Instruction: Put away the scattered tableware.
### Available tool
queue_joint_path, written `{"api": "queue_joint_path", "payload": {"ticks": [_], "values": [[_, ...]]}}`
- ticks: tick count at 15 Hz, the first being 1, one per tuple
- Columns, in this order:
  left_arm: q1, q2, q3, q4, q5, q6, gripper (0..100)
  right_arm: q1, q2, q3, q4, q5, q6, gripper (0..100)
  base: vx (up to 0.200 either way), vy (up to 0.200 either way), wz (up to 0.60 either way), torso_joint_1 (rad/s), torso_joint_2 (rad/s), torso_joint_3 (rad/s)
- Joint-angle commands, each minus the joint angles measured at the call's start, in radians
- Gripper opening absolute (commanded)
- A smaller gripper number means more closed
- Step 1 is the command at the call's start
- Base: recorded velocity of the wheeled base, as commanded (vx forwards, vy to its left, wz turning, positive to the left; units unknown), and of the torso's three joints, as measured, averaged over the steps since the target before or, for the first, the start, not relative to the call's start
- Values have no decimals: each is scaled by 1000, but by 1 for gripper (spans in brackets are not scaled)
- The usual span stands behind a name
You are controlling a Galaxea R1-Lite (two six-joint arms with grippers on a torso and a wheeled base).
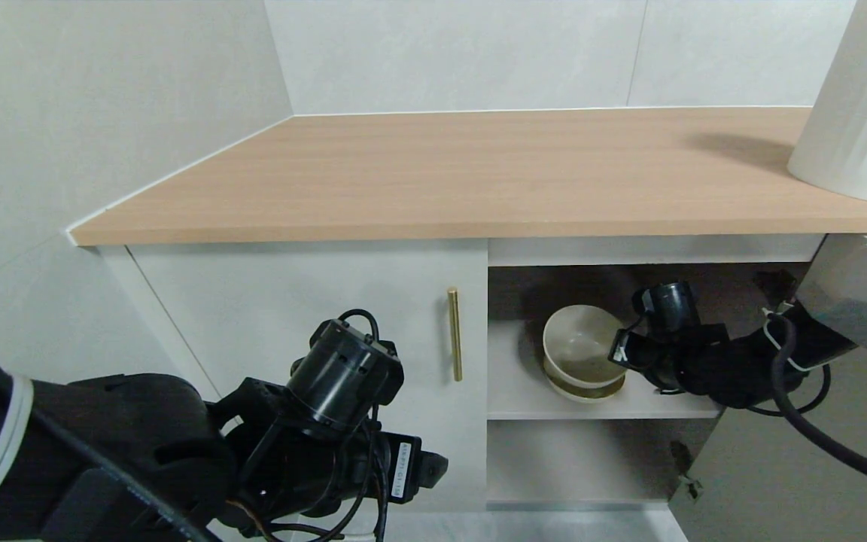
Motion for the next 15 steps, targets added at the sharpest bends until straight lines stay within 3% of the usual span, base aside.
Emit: {"api": "queue_joint_path", "payload": {"ticks": [1,9,10,15], "values": [[0,3,0,0,0,0,100,0,19,-7,1,0,0,0,0,0,0,0,0,0],[0,1,0,0,0,-1,100,0,25,-9,1,-5,-1,0,0,0,0,0,0,0],[0,1,0,0,0,-1,100,0,25,-9,1,-5,-1,100,0,0,0,0,0,0],[5,-5,0,0,3,-1,100,0,21,-6,2,-5,-1,100,0,0,0,0,0,0]]}}
